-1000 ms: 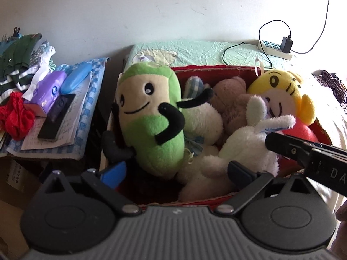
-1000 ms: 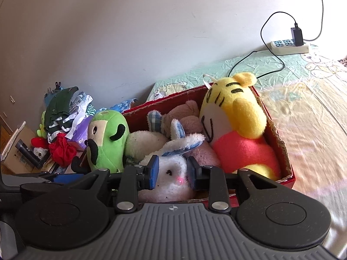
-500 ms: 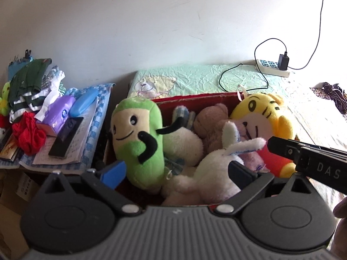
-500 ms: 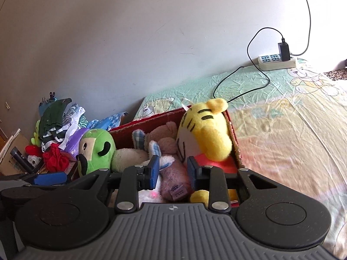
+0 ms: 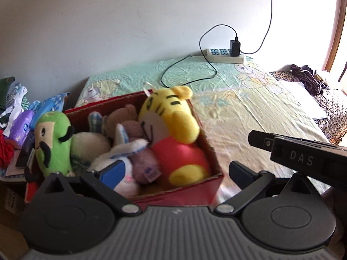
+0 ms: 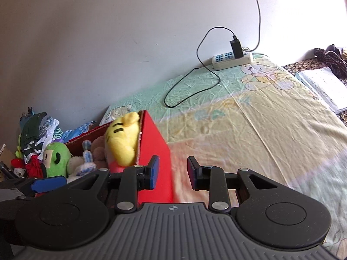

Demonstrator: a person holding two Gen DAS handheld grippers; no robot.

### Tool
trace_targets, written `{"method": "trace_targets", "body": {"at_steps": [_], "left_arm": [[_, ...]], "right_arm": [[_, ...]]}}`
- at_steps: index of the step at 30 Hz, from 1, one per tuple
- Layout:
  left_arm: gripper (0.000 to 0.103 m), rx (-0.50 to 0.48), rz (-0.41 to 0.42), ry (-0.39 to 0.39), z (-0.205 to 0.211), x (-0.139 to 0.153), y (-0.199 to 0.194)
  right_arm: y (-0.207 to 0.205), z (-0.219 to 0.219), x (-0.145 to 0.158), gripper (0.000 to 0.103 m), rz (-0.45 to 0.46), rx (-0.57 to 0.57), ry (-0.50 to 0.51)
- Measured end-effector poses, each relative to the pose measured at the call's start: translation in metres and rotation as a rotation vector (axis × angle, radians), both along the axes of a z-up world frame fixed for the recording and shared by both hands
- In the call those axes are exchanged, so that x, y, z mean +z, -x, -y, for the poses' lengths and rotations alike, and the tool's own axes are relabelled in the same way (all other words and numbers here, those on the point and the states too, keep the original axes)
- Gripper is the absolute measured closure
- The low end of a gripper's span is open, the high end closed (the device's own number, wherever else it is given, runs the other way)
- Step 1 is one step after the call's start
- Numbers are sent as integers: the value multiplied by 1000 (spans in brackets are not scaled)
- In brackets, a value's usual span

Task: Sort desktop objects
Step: 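Withdraw the right gripper up and away from the red box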

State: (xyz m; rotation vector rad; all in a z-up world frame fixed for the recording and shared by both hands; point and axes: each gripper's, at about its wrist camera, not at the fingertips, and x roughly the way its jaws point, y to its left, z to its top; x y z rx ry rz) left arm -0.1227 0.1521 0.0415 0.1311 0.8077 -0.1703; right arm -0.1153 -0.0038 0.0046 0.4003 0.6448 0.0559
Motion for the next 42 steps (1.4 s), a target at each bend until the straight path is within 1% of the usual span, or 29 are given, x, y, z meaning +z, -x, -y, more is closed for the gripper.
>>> {"method": "trace_targets", "body": {"at_steps": [7, 12, 14, 15, 18, 21, 24, 29, 35, 40, 42], "left_arm": [[1, -25, -72, -6, 41, -12, 2], [1, -14, -125, -15, 61, -25, 3], [1, 4, -119, -52, 69, -28, 6], [1, 6, -125, -57, 72, -30, 6], [1, 10, -162, -22, 75, -34, 5], [1, 36, -167, -35, 80, -36, 6], [1, 58, -178, -36, 83, -38, 8], [1, 105, -215, -75, 82, -49, 11], [1, 158, -228, -71, 69, -51, 20], [1, 187, -243, -75, 56, -51, 21], [1, 199, -247, -65, 48, -51, 23]], "right_arm": [[7, 37, -12, 71, -45, -41, 15], [3, 53, -21, 71, -81, -38, 54], [3, 58, -23, 71, -89, -34, 63], [3, 60, -24, 70, -91, -32, 71], [3, 65, -26, 67, -97, -21, 81], [3, 69, -28, 67, -106, -9, 81], [3, 71, -30, 67, -110, 10, 80], [3, 67, -36, 67, -120, 49, 76], [7, 52, -37, 67, -130, 110, 93], [11, 40, -31, 66, -114, 136, 112], [12, 34, -29, 66, -108, 144, 123]]}}
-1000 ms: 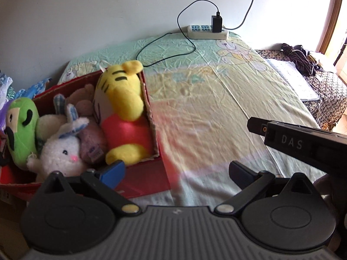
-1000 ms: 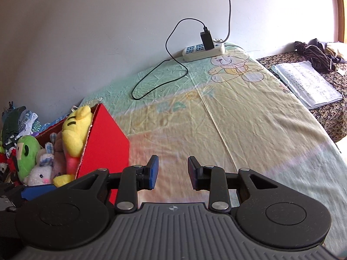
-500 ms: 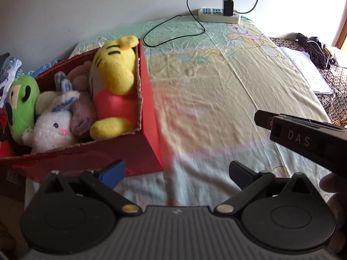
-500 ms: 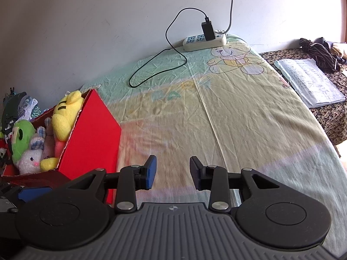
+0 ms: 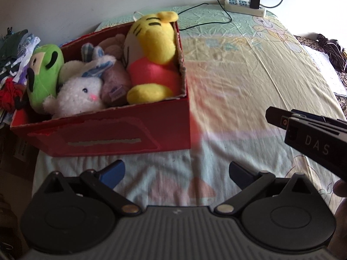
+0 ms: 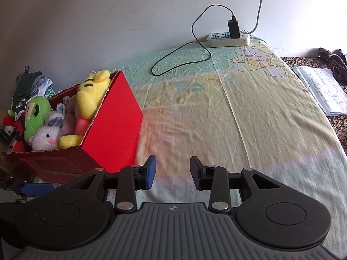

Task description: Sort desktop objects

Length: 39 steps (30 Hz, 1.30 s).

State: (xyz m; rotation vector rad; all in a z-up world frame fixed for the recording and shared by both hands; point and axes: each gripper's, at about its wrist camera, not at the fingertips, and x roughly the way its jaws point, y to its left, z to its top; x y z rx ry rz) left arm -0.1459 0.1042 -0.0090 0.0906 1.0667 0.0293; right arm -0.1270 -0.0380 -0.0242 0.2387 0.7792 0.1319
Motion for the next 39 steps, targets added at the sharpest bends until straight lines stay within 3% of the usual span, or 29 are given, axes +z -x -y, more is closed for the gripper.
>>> {"method": "trace_targets", "body": {"at_steps": [13, 22, 24, 27, 39], "left_arm": [[1, -29, 89, 14, -52, 40, 4], [1, -26, 144, -46, -92, 70, -15], [1, -11, 147, -67, -104, 74, -23], [1, 9, 131, -92, -121, 78, -32], [1, 67, 99, -166, -173, 72, -55]], "right_arm": [[5, -46, 42, 65, 64, 14, 32], [-7, -87, 71, 64, 97, 15, 35], [-12, -97, 76, 61, 104, 5, 39], [-19, -109, 83, 49, 105, -8, 20], [-37, -163, 79, 47, 82, -33, 21]]}}
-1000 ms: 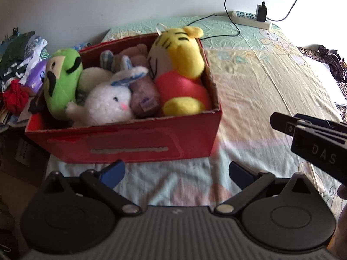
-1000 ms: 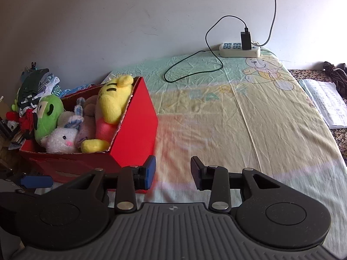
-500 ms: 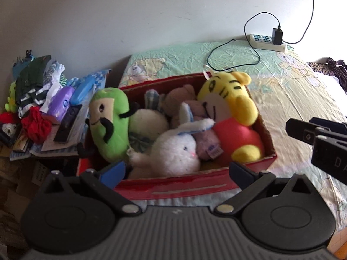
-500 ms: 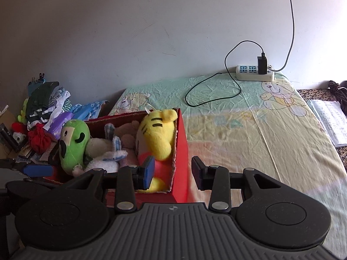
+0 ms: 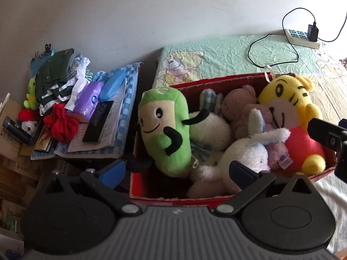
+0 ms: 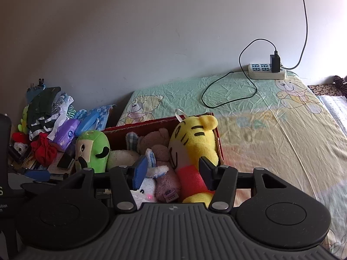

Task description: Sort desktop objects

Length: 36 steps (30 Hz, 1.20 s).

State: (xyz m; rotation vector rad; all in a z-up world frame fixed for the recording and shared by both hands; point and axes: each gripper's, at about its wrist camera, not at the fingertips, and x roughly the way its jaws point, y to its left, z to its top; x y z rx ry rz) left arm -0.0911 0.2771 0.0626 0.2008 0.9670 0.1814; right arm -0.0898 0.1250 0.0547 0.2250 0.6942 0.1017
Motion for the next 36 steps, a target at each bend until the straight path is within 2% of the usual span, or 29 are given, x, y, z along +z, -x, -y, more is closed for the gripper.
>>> {"method": "trace_targets", "body": {"at_steps": [2, 4, 9, 15, 21, 26, 36], "left_arm": [[1, 9, -11, 4, -7, -4, -4], [1, 13, -23, 6, -13, -8, -8], [1, 8, -35, 15, -20, -12, -15], [1, -27, -32, 35, -20, -14, -22], [1, -53, -43, 92, -23, -16, -32], [1, -74, -62, 111, -18, -23, -35], [1, -58, -75, 148, -23, -29, -36]], "right_arm": [[-4, -5, -4, 45, -22, -1, 5], [-8, -9, -6, 36, -36, -6, 5], [-14, -23, -5, 23, -28, -2, 72], [-29, -27, -8, 23, -61, 12, 90], [-42, -18, -12, 23, -76, -45, 101], [-47, -17, -16, 23, -103, -68, 96], [-53, -21, -21, 23, -131, -70, 114]]}}
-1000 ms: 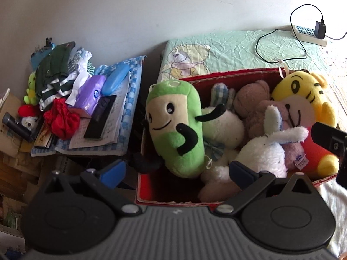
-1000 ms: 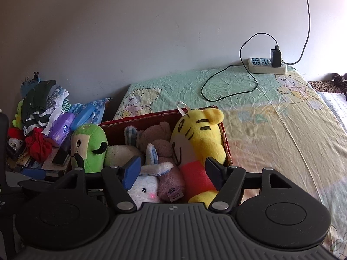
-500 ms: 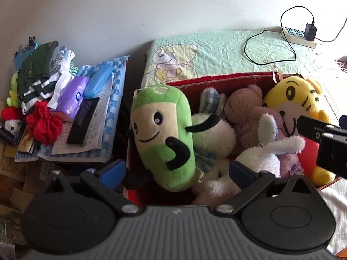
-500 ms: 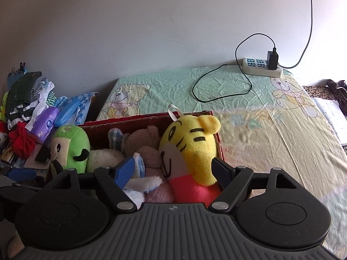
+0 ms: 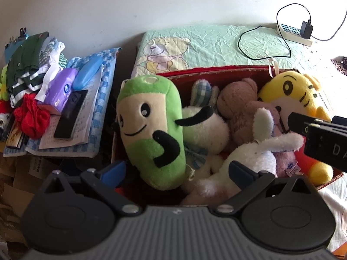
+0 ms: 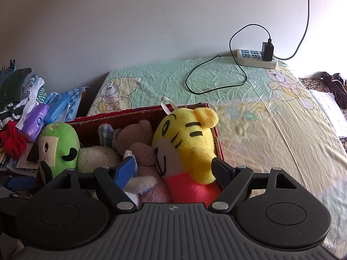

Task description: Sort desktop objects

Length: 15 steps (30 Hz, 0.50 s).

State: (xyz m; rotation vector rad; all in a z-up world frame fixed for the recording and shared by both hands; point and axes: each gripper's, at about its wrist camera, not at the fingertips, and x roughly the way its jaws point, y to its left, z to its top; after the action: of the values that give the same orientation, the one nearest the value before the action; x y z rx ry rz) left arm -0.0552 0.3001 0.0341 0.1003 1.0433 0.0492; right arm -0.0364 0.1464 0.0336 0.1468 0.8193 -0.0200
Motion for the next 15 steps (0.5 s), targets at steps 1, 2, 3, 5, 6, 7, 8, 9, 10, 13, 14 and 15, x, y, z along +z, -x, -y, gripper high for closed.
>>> {"method": "trace_targets", "body": {"at_steps": [1, 2, 3, 5, 6, 7, 8, 9, 10, 13, 14, 15], "left_arm": [[1, 1, -2, 3, 0, -1, 0], [1, 0, -4, 8, -1, -1, 1], [1, 1, -6, 13, -1, -2, 2], [1, 4, -4, 15, -2, -3, 3], [1, 6, -2, 17, -3, -3, 3], [1, 8, -1, 19, -3, -2, 3], [1, 10, 1, 21, -4, -2, 3], [1, 10, 3, 22, -4, -2, 4], [1, 10, 5, 21, -4, -2, 4], [1, 10, 8, 18, -3, -2, 4], [1, 9, 6, 21, -3, -2, 3], [1, 7, 5, 23, -3, -3, 3]], "right_arm": [[0, -1, 0, 22, -4, 2, -1], [-1, -1, -1, 22, -6, 5, 0], [-1, -2, -1, 22, -6, 7, 2], [-1, -4, -1, 22, -5, 8, 8], [-1, -4, -1, 22, -5, 10, 10], [-1, -5, -1, 22, -4, 12, 13], [-1, -5, -1, 22, -4, 15, 16], [-1, -5, -1, 22, -4, 16, 17], [0, -5, -1, 22, -3, 16, 19], [-1, -6, -1, 22, -1, 17, 22], [0, -6, -1, 22, 1, 17, 23], [-1, -6, -1, 22, 1, 18, 25]]}}
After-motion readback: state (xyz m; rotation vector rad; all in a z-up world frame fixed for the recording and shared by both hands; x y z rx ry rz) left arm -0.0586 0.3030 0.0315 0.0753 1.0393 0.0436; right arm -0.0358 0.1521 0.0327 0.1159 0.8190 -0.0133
